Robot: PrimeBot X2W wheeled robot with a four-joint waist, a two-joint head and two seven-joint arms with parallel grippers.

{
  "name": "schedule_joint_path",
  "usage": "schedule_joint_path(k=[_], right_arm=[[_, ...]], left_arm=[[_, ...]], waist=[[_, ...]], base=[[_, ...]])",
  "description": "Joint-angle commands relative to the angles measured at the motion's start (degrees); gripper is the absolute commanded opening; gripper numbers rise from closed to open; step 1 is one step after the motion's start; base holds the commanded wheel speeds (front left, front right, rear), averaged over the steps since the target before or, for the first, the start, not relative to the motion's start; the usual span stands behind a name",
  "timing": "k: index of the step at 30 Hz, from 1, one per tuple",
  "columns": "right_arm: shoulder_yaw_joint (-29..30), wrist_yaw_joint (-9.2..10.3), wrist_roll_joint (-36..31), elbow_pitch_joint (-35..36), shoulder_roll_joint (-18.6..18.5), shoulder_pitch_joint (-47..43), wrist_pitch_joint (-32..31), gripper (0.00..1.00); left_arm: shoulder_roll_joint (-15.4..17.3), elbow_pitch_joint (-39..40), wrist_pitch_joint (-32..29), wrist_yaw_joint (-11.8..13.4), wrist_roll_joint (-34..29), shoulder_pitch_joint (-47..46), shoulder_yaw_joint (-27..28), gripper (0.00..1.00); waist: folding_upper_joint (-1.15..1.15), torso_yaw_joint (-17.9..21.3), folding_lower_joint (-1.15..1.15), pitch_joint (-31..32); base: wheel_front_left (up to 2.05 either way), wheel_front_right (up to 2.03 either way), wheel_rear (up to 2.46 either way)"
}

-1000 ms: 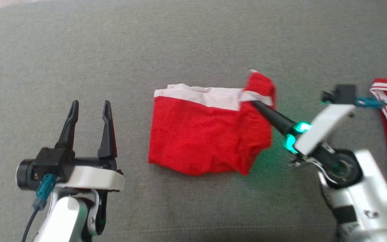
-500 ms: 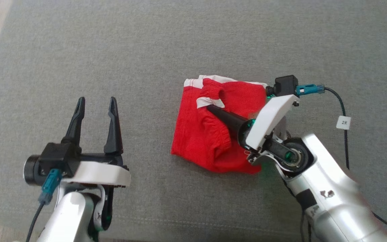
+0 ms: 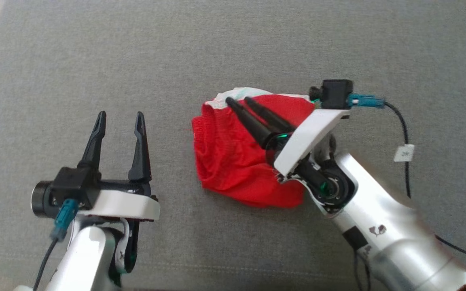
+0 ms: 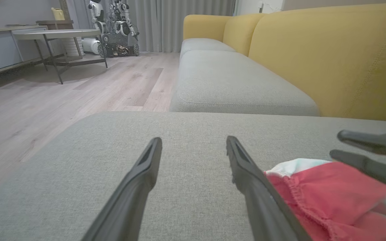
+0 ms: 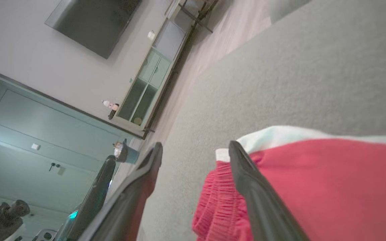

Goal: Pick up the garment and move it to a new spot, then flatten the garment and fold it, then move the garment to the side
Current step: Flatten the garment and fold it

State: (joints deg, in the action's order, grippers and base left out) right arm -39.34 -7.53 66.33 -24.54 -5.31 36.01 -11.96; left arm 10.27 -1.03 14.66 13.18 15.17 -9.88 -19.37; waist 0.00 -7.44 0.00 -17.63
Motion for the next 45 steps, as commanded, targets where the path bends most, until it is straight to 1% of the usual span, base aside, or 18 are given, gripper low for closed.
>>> schedule_joint_path(k=[1,6,9,10,13,16,17,19,21,22,23,24,25,28,33,37,40,45], right_arm=[[-0.5,0.04,-0.4,2.2,0.3,1.1,1.0,1.0],[-0.5,0.04,-3.2,5.8,-4.8,0.2,10.2,1.0],[1.1,0.04,-4.5,6.5,-8.1,-1.7,14.8,1.0],[2.6,0.04,-5.1,6.8,-10.2,-3.5,17.0,1.0],[5.4,0.04,-6.0,7.0,-12.9,-6.6,19.5,1.0],[8.3,0.04,-8.4,7.2,-15.3,-10.2,21.7,1.0],[9.3,0.04,-9.4,7.4,-15.8,-11.4,22.2,1.0],[11.7,0.04,-13.6,7.7,-17.1,-13.4,23.6,1.0],[14.5,0.04,-16.6,8.7,-16.9,-15.8,24.3,1.0],[14.5,0.04,-16.6,8.7,-16.9,-15.8,24.3,1.0],[16.1,0.04,-19.2,9.1,-17.0,-16.9,24.6,1.0],[19.1,0.04,-22.3,10.8,-16.1,-19.7,24.7,1.0],[20.7,0.04,-25.1,11.8,-16.0,-20.9,24.7,1.0],[24.8,0.04,-30.8,15.9,-14.1,-25.0,23.7,1.0],[30.1,0.04,-38.9,23.2,-10.2,-30.5,20.4,1.0],[32.4,0.04,-43.9,27.5,-7.4,-33.4,17.4,1.0],[33.2,0.04,-46.5,29.3,-6.0,-34.8,15.9,1.0],[33.4,0.04,-49.1,30.7,-5.0,-36.1,14.6,1.0]], left_arm=[[0.5,1.5,0.3,-0.1,-0.7,-2.1,2.5,1.0],[0.4,1.2,0.3,-0.4,-1.1,-1.8,3.0,1.0],[0.5,1.0,0.3,-0.5,-1.2,-1.3,3.4,1.0],[0.7,1.0,0.3,-0.4,-1.3,-0.9,3.6,1.0],[1.0,1.0,0.3,-0.6,-1.2,-0.4,3.9,1.0],[1.2,1.0,0.3,-0.4,-1.2,0.1,4.0,1.0],[1.3,1.1,0.3,-0.4,-1.1,0.3,4.1,1.0],[1.6,1.2,0.3,-0.3,-1.0,0.8,4.2,1.0],[1.9,1.2,0.2,-0.2,-0.8,1.4,4.4,1.0],[1.9,1.2,0.2,-0.2,-0.8,1.4,4.4,1.0],[2.0,1.2,0.1,-0.2,-0.7,1.7,4.4,1.0],[2.3,1.1,-0.1,-0.2,-0.6,2.2,4.4,1.0],[2.4,1.2,-0.2,-0.2,-0.5,2.5,4.4,1.0],[2.8,1.2,-0.4,-0.1,-0.2,3.3,4.5,1.0],[3.3,1.9,-1.2,0.2,0.0,5.0,4.4,1.0],[3.7,2.3,-1.8,0.3,0.3,6.4,4.2,1.0],[4.0,2.6,-2.2,0.3,0.5,7.5,4.1,1.0],[4.1,2.7,-2.5,0.5,0.8,9.0,3.8,1.0]], waist=[[0.0,0.2,0.0,0.1],[0.0,2.0,0.0,0.7],[0.0,3.2,0.0,1.3],[0.0,4.2,0.0,1.8],[0.0,5.4,0.0,2.4],[0.0,6.5,0.0,3.1],[0.0,6.8,0.0,3.3],[0.0,7.6,0.0,3.8],[0.0,8.4,0.0,4.4],[0.0,8.4,0.0,4.4],[0.0,8.7,0.0,4.7],[0.0,9.0,0.0,5.4],[0.0,9.1,0.0,5.6],[0.0,9.5,0.0,6.6],[0.0,9.8,0.0,8.3],[0.0,9.9,0.0,9.7],[0.0,9.9,0.0,10.7],[0.0,9.7,0.0,12.0]], base=[[0.0,0.0,0.0],[0.0,0.0,0.0],[0.0,0.0,0.0],[0.0,0.0,0.0],[0.0,0.0,0.0],[0.0,0.0,0.0],[0.0,0.0,0.0],[0.0,0.0,0.0],[0.0,0.0,0.0],[0.0,0.0,0.0],[0.0,0.0,0.0],[0.0,0.0,0.0],[0.0,0.0,0.0],[0.0,0.0,0.0],[0.0,0.0,0.0],[0.0,0.0,0.0],[0.0,0.0,0.0],[0.0,0.0,0.0]])
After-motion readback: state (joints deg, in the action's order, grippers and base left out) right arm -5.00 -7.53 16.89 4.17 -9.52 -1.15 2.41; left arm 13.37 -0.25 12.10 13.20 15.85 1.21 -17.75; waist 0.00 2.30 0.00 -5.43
